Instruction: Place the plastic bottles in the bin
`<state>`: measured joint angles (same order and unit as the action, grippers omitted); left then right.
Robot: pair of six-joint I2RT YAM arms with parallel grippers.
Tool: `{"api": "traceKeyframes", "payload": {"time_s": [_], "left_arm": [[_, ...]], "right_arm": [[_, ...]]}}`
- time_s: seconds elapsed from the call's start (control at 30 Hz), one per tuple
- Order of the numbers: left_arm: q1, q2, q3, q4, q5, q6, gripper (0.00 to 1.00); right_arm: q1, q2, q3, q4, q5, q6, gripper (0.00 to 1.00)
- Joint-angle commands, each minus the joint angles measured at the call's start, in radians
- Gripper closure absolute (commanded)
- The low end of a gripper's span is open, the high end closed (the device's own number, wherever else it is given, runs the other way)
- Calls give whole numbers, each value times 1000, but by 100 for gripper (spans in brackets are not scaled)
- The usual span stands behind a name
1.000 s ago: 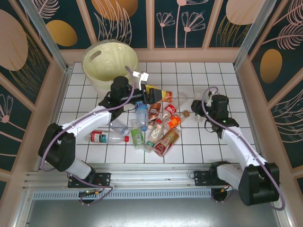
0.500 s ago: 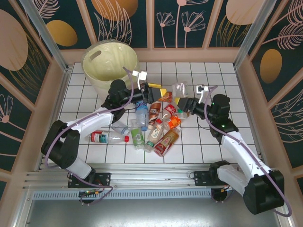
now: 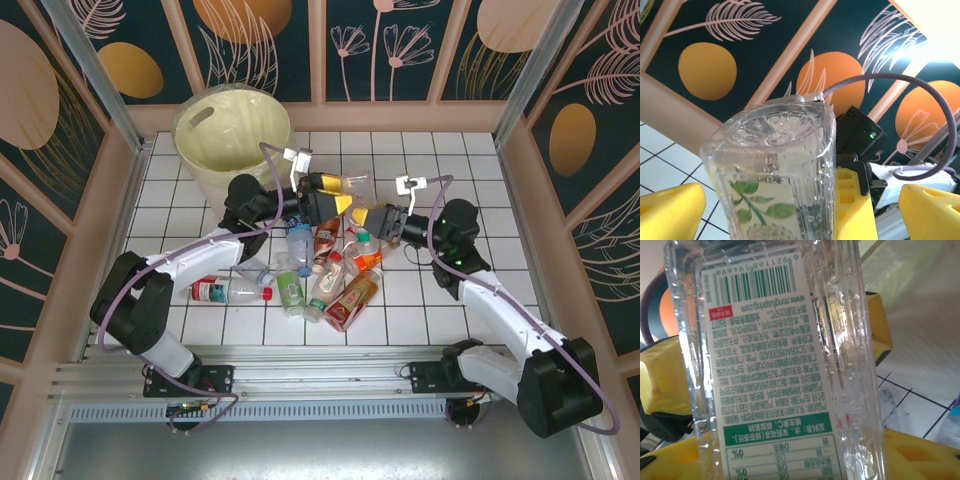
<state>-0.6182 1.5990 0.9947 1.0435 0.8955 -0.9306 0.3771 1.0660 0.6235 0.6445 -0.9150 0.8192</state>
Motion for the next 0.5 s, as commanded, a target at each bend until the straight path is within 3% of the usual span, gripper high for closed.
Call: {"api": "traceKeyframes", "payload": {"time_s": [0.0, 0.1, 0.2, 0.47], "left_arm": [[-9, 4, 24, 57, 42, -10, 4], [-9, 0, 29, 68, 40, -28, 12], [-9, -5, 33, 66, 31, -41, 29], [-9, -15, 32, 90, 21, -81, 45]], "right_arm": [[28, 14, 42, 108, -48, 26, 40], [43, 21, 49, 108, -47, 20, 40], [47, 23, 51, 102, -45, 13, 40], [51, 31, 51, 80, -38, -6, 40]]}}
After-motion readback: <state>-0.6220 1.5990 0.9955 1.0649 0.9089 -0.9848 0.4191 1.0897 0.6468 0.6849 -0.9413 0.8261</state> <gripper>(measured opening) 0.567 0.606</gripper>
